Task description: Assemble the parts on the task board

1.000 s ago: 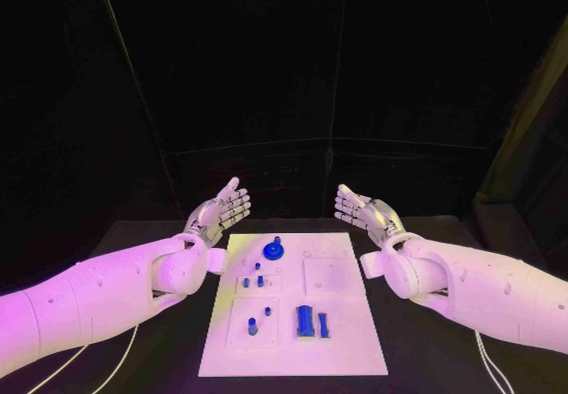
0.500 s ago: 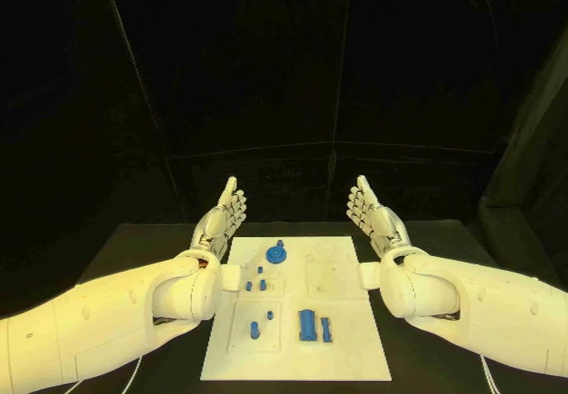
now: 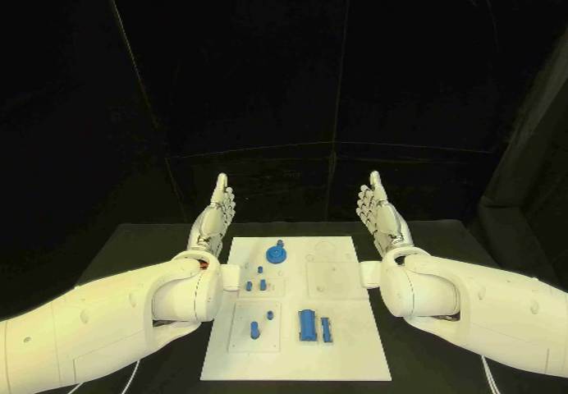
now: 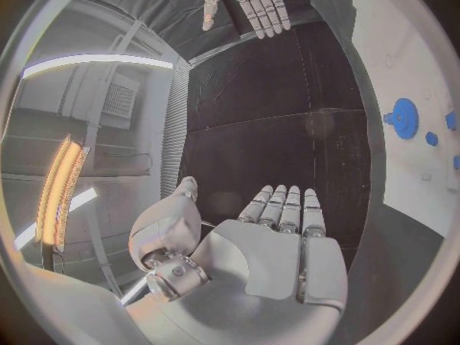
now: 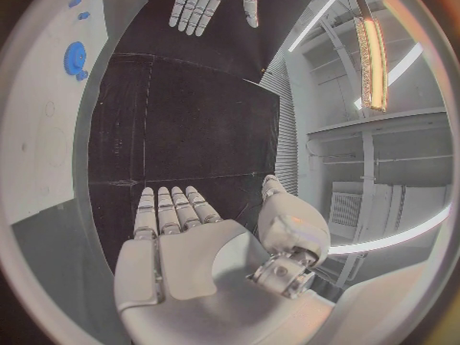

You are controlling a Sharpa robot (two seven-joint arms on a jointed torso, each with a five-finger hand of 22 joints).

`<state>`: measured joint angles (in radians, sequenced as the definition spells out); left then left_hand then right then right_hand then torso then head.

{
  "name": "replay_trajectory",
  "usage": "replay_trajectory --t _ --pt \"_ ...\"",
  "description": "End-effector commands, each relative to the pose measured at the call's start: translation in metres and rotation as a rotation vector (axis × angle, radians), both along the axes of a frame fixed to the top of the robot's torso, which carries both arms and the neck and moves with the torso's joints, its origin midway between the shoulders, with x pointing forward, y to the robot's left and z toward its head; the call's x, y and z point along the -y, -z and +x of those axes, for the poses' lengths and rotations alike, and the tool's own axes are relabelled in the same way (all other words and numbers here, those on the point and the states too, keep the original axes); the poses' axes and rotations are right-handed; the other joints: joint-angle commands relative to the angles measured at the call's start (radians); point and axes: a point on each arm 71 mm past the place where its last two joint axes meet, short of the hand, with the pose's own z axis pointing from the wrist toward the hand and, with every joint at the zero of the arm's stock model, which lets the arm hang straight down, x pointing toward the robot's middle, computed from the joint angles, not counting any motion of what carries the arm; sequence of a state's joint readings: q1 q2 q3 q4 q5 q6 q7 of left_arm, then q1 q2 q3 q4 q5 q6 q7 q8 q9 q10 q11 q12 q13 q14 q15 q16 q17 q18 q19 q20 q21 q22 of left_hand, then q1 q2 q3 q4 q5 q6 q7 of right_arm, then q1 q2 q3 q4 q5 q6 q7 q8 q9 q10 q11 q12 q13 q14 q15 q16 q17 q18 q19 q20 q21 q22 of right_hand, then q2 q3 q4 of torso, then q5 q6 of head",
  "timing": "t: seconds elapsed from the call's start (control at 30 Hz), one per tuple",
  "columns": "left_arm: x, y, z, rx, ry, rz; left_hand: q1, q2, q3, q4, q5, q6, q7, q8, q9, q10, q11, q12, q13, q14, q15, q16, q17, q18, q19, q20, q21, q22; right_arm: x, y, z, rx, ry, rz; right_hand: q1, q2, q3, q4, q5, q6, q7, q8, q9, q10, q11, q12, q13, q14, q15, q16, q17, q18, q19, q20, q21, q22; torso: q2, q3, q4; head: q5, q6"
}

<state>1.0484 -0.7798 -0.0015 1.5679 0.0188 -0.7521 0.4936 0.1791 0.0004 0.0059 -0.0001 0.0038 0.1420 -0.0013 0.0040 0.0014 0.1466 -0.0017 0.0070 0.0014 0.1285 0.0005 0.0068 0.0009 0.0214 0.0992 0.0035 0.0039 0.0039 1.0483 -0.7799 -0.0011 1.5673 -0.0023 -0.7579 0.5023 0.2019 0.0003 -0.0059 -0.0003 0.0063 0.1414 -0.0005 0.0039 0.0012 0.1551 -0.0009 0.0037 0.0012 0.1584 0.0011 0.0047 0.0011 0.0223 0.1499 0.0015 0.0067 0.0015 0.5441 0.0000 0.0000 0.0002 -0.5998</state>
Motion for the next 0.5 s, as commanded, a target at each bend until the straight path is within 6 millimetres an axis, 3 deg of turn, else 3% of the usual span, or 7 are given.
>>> replay_trajectory --t 0.03,0.2,0.23,0.27,0.3,0.5 --pt "-0.0002 -0.0042 0.0003 0.042 -0.008 0.018 -0.059 0.0 -0.006 0.0 -0.004 -0.048 0.001 -0.004 -0.001 -0.048 0.002 -0.007 -0.001 -0.044 -0.001 -0.007 -0.001 -0.021 -0.099 -0.004 -0.004 -0.004 0.0001 -0.0026 0.0001 0.019 0.01 -0.002 -0.067 0.0 0.006 0.0 -0.006 -0.047 0.0 -0.004 -0.001 -0.051 0.001 -0.004 -0.001 -0.05 -0.001 -0.005 -0.001 -0.022 -0.048 -0.002 -0.007 -0.002 0.0 0.0 0.0 0.0 0.0" --pt "-0.0002 -0.0042 0.0003 0.042 -0.008 0.018 -0.077 0.0 -0.006 0.0 -0.004 -0.062 0.001 -0.004 -0.001 -0.065 0.002 -0.007 -0.001 -0.056 -0.001 -0.007 -0.001 -0.021 -0.099 -0.004 -0.004 -0.004 0.0001 -0.0026 0.0001 0.019 0.01 -0.002 -0.088 0.0 0.006 0.0 -0.006 -0.062 0.0 -0.004 -0.001 -0.068 0.001 -0.004 -0.001 -0.068 -0.001 -0.005 -0.001 -0.022 -0.065 -0.002 -0.007 -0.002 0.0 0.0 0.0 0.0 0.0" --pt "-0.0002 -0.0042 0.0003 0.042 -0.008 0.018 -0.091 0.0 -0.006 0.0 -0.004 -0.142 0.001 -0.004 -0.001 -0.076 0.002 -0.007 -0.001 -0.128 -0.001 -0.007 -0.001 -0.021 -0.099 -0.004 -0.004 -0.004 0.0001 -0.0026 0.0001 0.019 0.01 -0.002 -0.111 0.0 0.006 0.0 -0.006 -0.141 0.0 -0.004 -0.001 -0.085 0.001 -0.004 -0.001 -0.086 -0.001 -0.005 -0.001 -0.022 -0.15 -0.002 -0.007 -0.002 0.0 0.0 0.0 0.0 0.0" --pt "-0.0002 -0.0042 0.0003 0.042 -0.008 0.018 -0.103 0.0 -0.006 0.0 -0.004 -0.142 0.001 -0.004 -0.001 -0.147 0.002 -0.007 -0.001 -0.128 -0.001 -0.007 -0.001 -0.021 -0.099 -0.004 -0.004 -0.004 0.0001 -0.0026 0.0001 0.019 0.01 -0.002 -0.122 0.0 0.006 0.0 -0.006 -0.141 0.0 -0.004 -0.001 -0.155 0.001 -0.004 -0.001 -0.158 -0.001 -0.005 -0.001 -0.022 -0.15 -0.002 -0.007 -0.002 0.0 0.0 0.0 0.0 0.0" --pt "-0.0002 -0.0042 0.0003 0.042 -0.008 0.018 -0.179 0.0 -0.006 0.0 -0.004 -0.142 0.001 -0.004 -0.001 -0.147 0.002 -0.007 -0.001 -0.128 -0.001 -0.007 -0.001 -0.021 -0.099 -0.004 -0.004 -0.004 0.0001 -0.0026 0.0001 0.019 0.01 -0.002 -0.202 0.0 0.006 0.0 -0.006 -0.141 0.0 -0.004 -0.001 -0.155 0.001 -0.004 -0.001 -0.158 -0.001 -0.005 -0.001 -0.022 -0.15 -0.002 -0.007 -0.002 0.0 0.0 0.0 0.0 0.0" --pt "-0.0002 -0.0042 0.0003 0.042 -0.008 0.018 -0.179 0.0 -0.006 0.0 -0.004 -0.142 0.001 -0.004 -0.001 -0.147 0.002 -0.007 -0.001 -0.128 -0.001 -0.007 -0.001 -0.021 -0.099 -0.004 -0.004 -0.004 0.0001 -0.0026 0.0001 0.019 0.01 -0.002 -0.202 0.0 0.006 0.0 -0.006 -0.141 0.0 -0.004 -0.001 -0.155 0.001 -0.004 -0.001 -0.158 -0.001 -0.005 -0.001 -0.022 -0.15 -0.002 -0.007 -0.002 0.0 0.0 0.0 0.0 0.0"
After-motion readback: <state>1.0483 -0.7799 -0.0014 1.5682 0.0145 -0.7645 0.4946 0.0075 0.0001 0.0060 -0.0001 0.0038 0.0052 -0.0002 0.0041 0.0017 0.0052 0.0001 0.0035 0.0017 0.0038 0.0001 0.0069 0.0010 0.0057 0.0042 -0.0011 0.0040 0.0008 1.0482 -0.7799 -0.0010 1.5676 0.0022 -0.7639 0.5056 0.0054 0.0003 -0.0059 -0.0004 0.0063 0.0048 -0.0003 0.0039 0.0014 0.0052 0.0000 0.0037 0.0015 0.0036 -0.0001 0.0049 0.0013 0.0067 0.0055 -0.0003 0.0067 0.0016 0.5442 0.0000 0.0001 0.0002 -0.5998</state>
